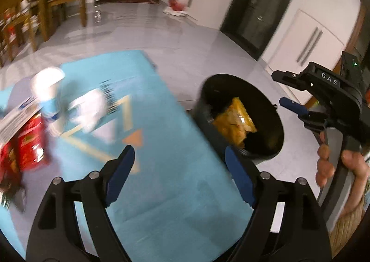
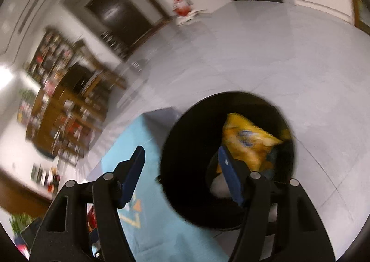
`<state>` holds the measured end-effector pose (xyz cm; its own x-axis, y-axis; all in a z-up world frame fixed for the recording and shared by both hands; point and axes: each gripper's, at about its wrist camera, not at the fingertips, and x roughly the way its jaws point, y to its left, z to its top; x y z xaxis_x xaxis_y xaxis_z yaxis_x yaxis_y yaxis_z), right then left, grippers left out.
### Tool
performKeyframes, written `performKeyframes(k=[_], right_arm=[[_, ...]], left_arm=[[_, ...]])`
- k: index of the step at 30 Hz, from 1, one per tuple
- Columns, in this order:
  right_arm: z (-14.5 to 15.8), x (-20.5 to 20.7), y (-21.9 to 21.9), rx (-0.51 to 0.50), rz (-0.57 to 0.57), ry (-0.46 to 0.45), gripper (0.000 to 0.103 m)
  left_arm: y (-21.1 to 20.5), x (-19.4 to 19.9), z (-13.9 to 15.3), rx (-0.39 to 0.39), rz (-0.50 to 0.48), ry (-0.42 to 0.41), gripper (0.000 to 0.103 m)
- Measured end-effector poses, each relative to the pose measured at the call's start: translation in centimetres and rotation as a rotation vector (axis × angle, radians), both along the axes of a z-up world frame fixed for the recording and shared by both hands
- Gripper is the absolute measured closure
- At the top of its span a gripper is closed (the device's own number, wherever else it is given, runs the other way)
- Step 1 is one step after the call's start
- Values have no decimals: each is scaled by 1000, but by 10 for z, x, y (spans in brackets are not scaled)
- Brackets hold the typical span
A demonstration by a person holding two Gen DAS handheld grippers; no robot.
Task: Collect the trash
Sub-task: 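Carry the chip bag and blue cloth to the bucket and release both, then grasp the white paper cup with the left tool while the right tool grasps the tissue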
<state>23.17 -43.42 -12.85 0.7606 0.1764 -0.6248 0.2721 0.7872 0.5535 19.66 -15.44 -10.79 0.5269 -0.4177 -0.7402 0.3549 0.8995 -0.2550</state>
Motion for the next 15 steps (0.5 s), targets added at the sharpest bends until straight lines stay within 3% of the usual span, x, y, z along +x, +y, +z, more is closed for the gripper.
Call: performKeyframes(k=[9, 15], right_arm=[[6, 25, 100, -103, 310, -3, 33], [-11, 45, 150, -170, 416, 84, 33]], left_arm=[[132, -35, -8, -16, 221, 24, 19], [173, -40, -12, -60, 294, 45, 19]])
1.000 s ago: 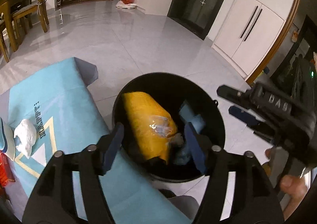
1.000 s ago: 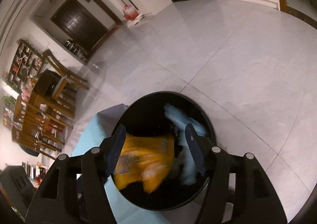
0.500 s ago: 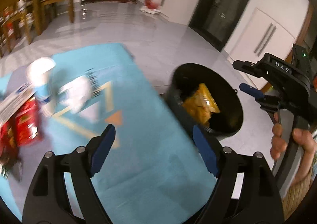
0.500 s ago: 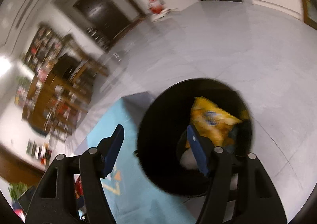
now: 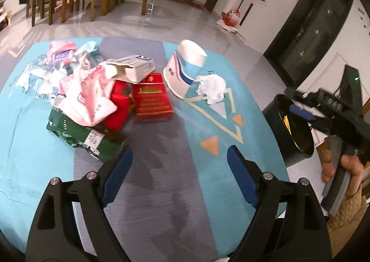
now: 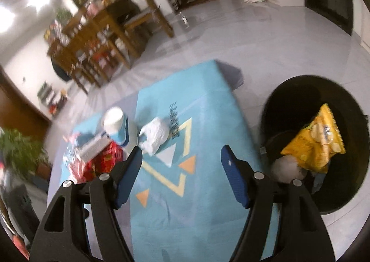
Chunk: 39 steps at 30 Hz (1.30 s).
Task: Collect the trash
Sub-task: 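Grasp the white paper cup with the left tool while the right tool grasps the tissue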
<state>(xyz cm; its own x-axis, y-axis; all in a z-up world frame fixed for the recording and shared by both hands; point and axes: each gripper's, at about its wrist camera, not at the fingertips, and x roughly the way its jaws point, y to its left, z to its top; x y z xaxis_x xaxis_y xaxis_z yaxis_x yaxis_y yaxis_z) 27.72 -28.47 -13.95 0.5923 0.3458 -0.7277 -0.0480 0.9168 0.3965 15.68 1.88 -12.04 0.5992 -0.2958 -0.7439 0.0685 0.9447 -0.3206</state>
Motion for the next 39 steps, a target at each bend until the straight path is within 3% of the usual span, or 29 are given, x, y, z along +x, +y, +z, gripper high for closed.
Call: performKeyframes(k=[9, 14, 17, 20, 25, 30, 35, 39], right_arm=[[-20, 20, 35, -16, 69, 83, 33], [-30, 42, 29, 94, 7, 124, 33], [-42, 58, 22, 199, -40, 174, 33], [-52, 73, 23, 235, -53, 206, 33], [-66, 88, 34, 280, -48, 251, 36], [-72, 98, 47, 296, -49, 265, 52], [-70, 98, 59, 246, -42, 262, 81], [-58, 94, 53, 221, -59, 217, 91]], left_arm=[[-9, 38, 14, 6, -1, -56, 19], [-30, 83, 20, 98, -22, -90, 20], [-45, 110, 13, 161, -52, -83, 28], [-59, 128, 6, 212, -74, -73, 34], [-70, 147, -5, 219, -89, -49, 41], [-69, 160, -18, 246, -67, -18, 64], [-68, 159, -20, 266, -64, -36, 76], [-65, 156, -16, 250, -66, -43, 79]])
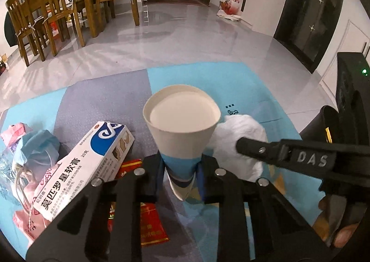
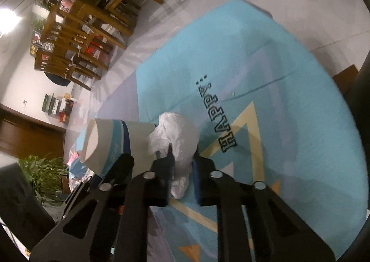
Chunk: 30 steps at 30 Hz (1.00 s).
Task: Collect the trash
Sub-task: 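Grasp the white paper cup with the left tool while the right tool grasps the tissue, then drop the paper cup and tissue into the black bucket from both tools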
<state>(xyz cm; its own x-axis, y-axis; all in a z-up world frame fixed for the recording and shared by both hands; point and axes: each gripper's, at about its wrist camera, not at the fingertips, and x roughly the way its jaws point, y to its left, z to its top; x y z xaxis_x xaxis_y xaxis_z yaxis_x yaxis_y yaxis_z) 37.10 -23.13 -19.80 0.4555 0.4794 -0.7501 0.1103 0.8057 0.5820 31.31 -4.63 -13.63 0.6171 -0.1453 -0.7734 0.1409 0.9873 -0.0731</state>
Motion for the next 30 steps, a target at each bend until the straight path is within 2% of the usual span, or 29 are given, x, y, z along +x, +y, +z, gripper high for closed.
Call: performKeyframes(k=[7, 16, 22, 30], right_arm=[[16, -13, -17, -9, -60, -72, 95], [63, -53, -66, -17, -157, -246, 95], [72, -70, -97, -27, -224, -290, 95], [77, -86, -138, -47, -295, -308, 95]], left_arm=[[-3, -16, 20, -38, -19, -39, 79], [-24, -45, 63, -115, -98, -106, 79], [-60, -55, 88, -138, -187, -141, 79], [-118, -52, 97, -172, -300, -114, 78]])
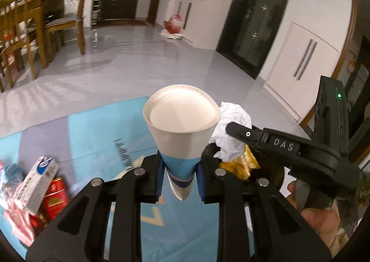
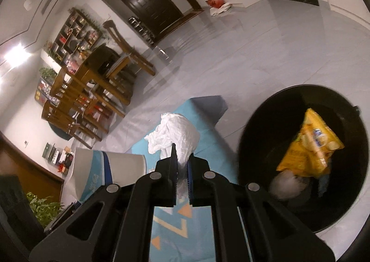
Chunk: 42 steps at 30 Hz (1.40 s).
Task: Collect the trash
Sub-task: 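Drop the paper cup and tissue into the black bucket from both tools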
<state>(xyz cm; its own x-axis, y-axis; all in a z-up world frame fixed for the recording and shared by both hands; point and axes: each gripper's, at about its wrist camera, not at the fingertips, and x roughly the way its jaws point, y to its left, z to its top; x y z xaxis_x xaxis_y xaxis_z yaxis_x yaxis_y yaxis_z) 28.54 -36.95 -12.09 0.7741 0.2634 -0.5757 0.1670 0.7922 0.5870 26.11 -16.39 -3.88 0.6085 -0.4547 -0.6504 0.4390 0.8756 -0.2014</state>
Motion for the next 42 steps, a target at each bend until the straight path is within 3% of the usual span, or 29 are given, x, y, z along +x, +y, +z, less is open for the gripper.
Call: performKeyframes(k=[7, 13, 19, 20, 21, 22, 23, 27, 31, 34, 37, 42], right_arm=[[-11, -24, -57, 41, -99, 37, 95], [-33, -32, -94, 150, -162, 118, 95], [-36, -42, -113, 120, -230, 140, 94], [-39, -43, -115, 124, -242, 149, 89], [-40, -44, -118, 133, -249, 157, 85], [-44, -43, -121, 148, -255, 171, 77], [-46, -43, -123, 162, -260, 177, 71], [-44, -45, -125, 180, -279, 173, 63], [-39, -41, -117, 190, -252, 160, 58], [-34, -33, -97, 186, -167, 152, 53], [-27, -25, -69, 141, -61, 140, 51], [-14, -9, -10, 84, 115, 116, 46]], left_arm=[[-53, 10, -22, 1, -70, 87, 78], [-87, 18, -49, 6, -100, 153, 78], [-129, 27, -64, 24, -191, 200, 75], [-132, 28, -65, 32, -189, 202, 72], [-135, 30, -68, 38, -189, 209, 46], [-135, 32, -71, 30, -196, 220, 27], [-134, 31, -73, 24, -195, 221, 25], [-122, 27, -79, 48, -193, 213, 24], [-93, 22, -89, -15, -140, 255, 19], [-68, 10, -97, -51, -83, 283, 19], [-40, -16, -92, -34, -59, 234, 17], [37, -60, -75, 77, 20, 93, 14]])
